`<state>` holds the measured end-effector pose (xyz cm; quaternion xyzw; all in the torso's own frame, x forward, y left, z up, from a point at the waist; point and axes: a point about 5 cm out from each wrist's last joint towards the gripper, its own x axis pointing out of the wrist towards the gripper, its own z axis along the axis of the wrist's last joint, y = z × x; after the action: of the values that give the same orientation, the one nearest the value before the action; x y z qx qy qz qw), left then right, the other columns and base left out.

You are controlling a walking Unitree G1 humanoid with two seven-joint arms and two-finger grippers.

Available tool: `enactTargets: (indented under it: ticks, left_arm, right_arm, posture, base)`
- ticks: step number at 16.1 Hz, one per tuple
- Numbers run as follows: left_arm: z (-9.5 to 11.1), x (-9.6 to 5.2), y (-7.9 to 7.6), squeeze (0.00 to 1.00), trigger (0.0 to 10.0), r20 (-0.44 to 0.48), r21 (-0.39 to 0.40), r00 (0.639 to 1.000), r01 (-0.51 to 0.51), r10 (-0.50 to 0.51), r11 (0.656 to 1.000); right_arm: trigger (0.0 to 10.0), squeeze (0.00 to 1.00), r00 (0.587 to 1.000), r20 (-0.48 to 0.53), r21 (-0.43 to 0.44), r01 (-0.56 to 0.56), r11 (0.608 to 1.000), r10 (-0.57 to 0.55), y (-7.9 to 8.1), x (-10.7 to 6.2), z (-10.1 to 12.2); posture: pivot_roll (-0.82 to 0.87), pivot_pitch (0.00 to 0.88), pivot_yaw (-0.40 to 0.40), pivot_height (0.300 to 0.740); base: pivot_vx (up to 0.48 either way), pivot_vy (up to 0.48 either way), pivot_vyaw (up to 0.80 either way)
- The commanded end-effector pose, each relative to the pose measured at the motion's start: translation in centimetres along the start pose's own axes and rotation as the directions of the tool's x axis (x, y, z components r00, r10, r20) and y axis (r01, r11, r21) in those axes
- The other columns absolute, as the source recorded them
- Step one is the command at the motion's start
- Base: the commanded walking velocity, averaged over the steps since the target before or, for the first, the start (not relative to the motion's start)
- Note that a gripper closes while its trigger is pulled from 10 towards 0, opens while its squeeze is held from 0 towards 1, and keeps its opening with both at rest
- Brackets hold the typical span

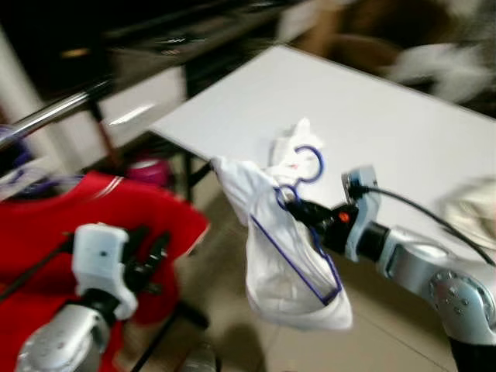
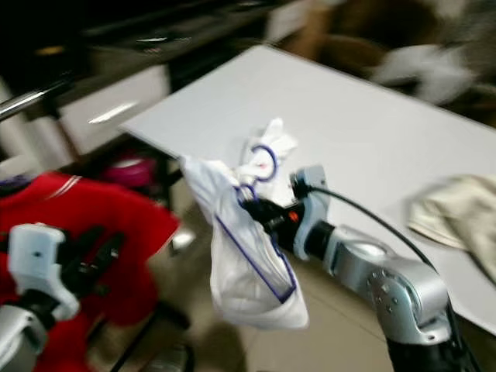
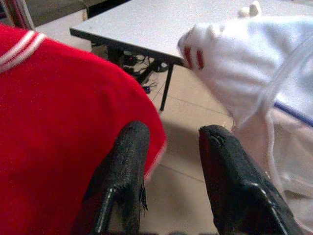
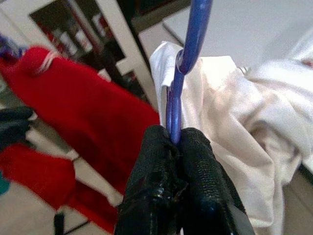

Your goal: Hang hanger

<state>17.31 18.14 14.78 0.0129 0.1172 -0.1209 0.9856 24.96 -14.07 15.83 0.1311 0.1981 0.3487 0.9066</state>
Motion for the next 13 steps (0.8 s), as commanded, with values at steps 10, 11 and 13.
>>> enactTargets:
  ticks: [10, 11, 13]
  left_arm:
    - [0.4, 0.6, 0.0, 0.0, 10.0, 0.003, 0.022, 0.999, 0.038, -0.039, 0.999]
    - [0.3, 0.6, -0.1, 0.0, 10.0, -0.003, -0.012, 0.999, 0.045, -0.045, 0.999]
    - [0.2, 0.9, -0.3, 0.0, 10.0, -0.008, -0.004, 0.999, 0.043, -0.043, 0.999]
  right_arm:
    - [10.0, 0.0, 1.0, -0.026, -0.127, -0.012, 0.992, 0.008, -0.4, -1.3, 0.5]
    - [10.0, 0.0, 0.999, -0.032, -0.134, -0.01, 0.991, 0.006, -0.4, -1.4, 0.4]
    - [10.0, 0.0, 1.0, -0.025, -0.162, 0.011, 0.987, -0.015, -0.6, -1.7, 0.4]
  posture:
    - [0.08, 0.041, -0.025, 0.74]
    - [0.07, 0.041, -0.021, 0.74]
    - [0.05, 0.03, -0.008, 0.74]
  base:
    - [0.0, -0.364, 0.8]
    - [0.0, 0.0, 0.8]
    - [0.0, 0.0, 0.8]
